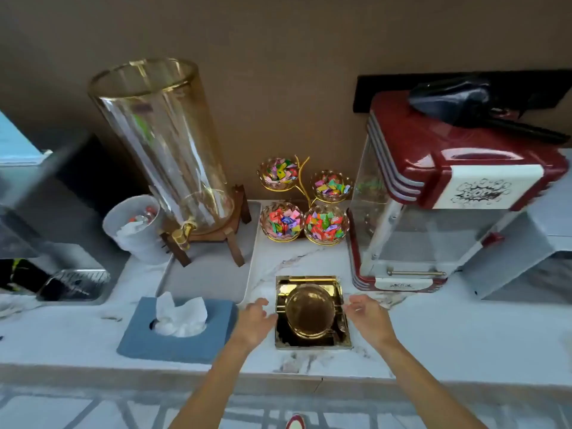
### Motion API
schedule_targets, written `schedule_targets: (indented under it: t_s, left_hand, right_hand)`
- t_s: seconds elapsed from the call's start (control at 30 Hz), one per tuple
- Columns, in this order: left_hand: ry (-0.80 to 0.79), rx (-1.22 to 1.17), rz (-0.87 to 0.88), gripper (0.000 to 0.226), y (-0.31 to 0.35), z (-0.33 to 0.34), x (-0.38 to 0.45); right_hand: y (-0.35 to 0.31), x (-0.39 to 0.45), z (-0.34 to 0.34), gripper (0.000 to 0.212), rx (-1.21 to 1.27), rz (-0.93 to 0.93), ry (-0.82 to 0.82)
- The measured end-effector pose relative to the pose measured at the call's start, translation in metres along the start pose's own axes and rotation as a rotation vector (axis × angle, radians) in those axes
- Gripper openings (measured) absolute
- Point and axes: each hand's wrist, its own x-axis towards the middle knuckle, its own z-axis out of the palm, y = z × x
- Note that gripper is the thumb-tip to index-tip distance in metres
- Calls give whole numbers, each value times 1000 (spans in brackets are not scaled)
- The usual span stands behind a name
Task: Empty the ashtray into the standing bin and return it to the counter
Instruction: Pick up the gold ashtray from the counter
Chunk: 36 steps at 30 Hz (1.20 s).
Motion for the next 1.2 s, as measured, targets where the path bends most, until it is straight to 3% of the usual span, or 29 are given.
schedule_targets:
  t_s: [0.17, 0.3, 0.47, 0.63, 0.97, 1.2]
  left_hand:
    - [-135, 79, -6, 65, 3, 14, 31]
    - [-156, 20, -51, 66, 13, 30, 50]
    - [-113, 60, -137, 60, 20, 40, 63]
    - [-121, 190, -144, 61, 21, 47, 75]
    - [-141, 357, -61, 41, 16, 44, 79]
    - [-100, 370, -64, 37, 20, 43, 76]
  right_hand:
    - [0, 17, 16, 55, -44, 136, -57]
    - [1, 32, 29, 29, -179, 156, -93]
    - [-1, 45, 37, 32, -279, 153, -77]
    - [-7, 52, 41, 54, -498, 118, -78]
    - [-13, 63, 50, 57, -600, 136, -136]
    - [-18, 59, 56, 48, -630, 103, -79]
